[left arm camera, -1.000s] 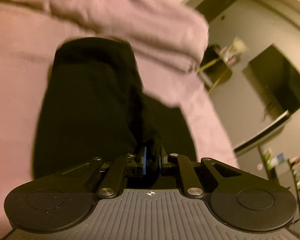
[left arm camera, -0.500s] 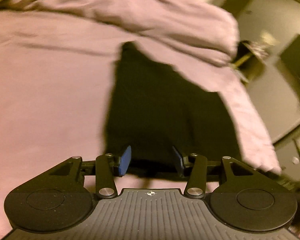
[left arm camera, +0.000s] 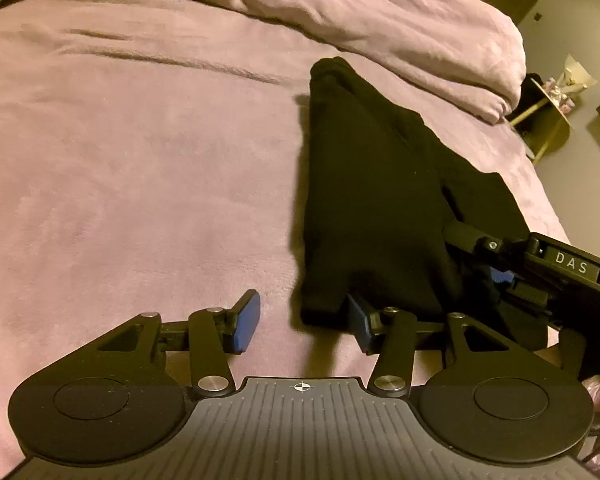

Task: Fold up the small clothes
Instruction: 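Press the folded shirt flat with the left gripper while the right gripper tucks its edge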

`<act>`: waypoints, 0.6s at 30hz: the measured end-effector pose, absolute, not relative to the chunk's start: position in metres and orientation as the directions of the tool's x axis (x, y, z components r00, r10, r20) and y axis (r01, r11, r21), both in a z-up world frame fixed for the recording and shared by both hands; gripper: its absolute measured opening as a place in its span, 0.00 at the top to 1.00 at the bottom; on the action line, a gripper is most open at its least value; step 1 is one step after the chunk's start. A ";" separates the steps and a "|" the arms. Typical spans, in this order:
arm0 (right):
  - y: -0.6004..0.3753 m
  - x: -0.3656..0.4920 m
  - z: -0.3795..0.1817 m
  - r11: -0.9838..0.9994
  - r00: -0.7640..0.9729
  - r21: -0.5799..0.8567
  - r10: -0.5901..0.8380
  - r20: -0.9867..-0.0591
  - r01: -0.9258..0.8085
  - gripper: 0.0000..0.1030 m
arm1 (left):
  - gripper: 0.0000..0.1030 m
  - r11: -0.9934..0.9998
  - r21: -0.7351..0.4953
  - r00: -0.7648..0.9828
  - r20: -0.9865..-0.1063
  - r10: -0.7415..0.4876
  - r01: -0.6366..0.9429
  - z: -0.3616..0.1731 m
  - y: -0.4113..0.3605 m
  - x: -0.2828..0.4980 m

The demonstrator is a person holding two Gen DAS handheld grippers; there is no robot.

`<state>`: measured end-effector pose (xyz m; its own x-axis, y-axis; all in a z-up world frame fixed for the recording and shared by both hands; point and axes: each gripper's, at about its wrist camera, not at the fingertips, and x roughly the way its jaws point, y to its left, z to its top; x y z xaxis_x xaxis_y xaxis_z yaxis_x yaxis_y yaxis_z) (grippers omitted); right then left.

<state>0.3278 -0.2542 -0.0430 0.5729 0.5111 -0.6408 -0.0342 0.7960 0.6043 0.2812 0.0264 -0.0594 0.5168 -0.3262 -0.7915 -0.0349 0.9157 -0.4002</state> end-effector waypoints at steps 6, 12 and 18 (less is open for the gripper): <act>-0.253 0.336 -0.044 0.772 0.564 0.634 0.545 -0.621 -0.048 0.59 | 0.47 0.918 -0.396 0.515 -0.792 -0.328 -0.024 -0.062 0.027 0.278; -0.235 0.347 -0.040 0.824 0.570 0.561 0.497 -0.654 -0.075 0.76 | 0.45 0.934 -0.356 0.510 -0.807 -0.298 -0.016 -0.059 0.016 0.280; -0.223 0.321 0.011 0.955 0.730 0.230 0.293 -0.617 -0.188 0.89 | 0.45 0.935 -0.354 0.492 -0.810 -0.318 0.021 -0.053 0.003 0.279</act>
<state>0.3212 -0.2234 0.0108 0.7304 0.2929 -0.6171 -0.1884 0.9547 0.2302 0.2787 0.0030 -0.0530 0.4917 -0.3184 -0.8105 0.0214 0.9349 -0.3543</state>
